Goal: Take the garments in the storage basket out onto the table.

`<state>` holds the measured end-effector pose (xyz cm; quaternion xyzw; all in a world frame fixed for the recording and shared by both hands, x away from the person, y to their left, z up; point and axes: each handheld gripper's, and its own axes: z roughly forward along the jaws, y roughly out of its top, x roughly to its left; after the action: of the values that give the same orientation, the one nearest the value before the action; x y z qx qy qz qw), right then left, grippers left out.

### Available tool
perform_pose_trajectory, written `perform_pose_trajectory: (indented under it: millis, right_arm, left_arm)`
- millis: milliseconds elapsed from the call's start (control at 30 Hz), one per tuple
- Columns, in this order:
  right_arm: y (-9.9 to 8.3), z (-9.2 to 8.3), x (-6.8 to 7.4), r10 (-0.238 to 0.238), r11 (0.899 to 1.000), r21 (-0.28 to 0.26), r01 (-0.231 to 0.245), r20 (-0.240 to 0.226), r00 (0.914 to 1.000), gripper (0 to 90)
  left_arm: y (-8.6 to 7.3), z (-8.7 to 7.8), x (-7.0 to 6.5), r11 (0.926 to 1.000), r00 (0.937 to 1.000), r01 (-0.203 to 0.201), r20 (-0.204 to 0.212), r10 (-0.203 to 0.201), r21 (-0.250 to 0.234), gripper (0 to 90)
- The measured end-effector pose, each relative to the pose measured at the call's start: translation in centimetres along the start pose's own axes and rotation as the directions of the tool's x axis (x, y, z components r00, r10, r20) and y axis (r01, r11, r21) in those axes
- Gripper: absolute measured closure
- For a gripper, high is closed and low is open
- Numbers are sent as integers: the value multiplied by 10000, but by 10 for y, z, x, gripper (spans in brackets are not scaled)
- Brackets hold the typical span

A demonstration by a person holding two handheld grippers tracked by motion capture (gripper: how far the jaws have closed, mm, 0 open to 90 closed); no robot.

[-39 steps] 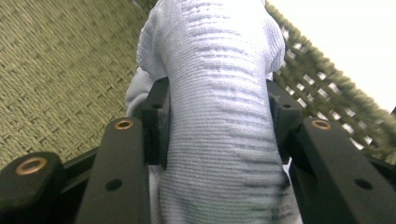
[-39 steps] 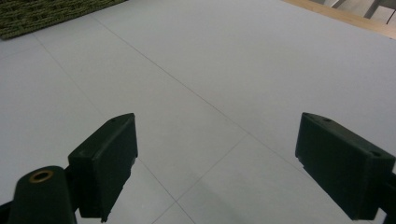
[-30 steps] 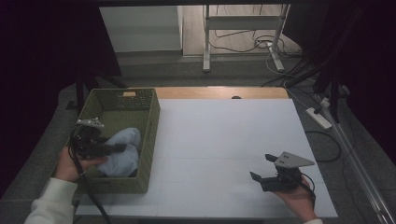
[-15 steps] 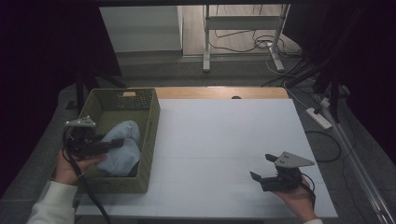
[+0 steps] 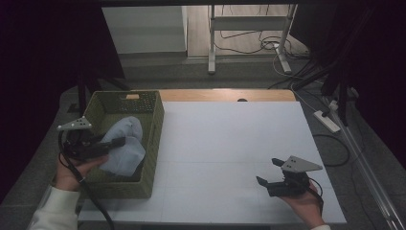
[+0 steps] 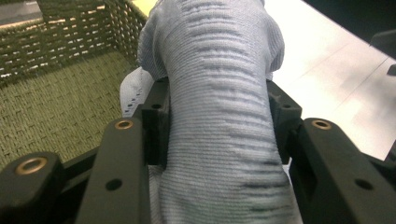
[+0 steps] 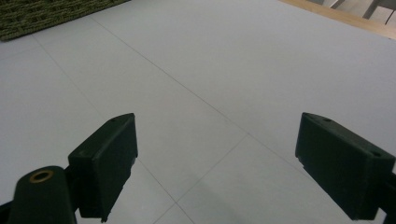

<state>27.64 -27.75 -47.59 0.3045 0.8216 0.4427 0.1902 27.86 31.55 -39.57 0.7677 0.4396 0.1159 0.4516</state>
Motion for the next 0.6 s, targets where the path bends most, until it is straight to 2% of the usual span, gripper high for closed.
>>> perform_pose_trajectory:
  millis: [233, 600]
  right_arm:
    - [0, 0, 0, 0, 10000, -20, 0, -3, 10000, 131]
    - [0, -1, 0, 9, 10000, -47, -9, -6, 10000, 131]
  left_arm:
    - [4, -3, -3, 9990, 9999, 32, -166, -40, -455, 541]
    - [11, -4, -7, 9951, 9997, 184, -138, -198, -973, 541]
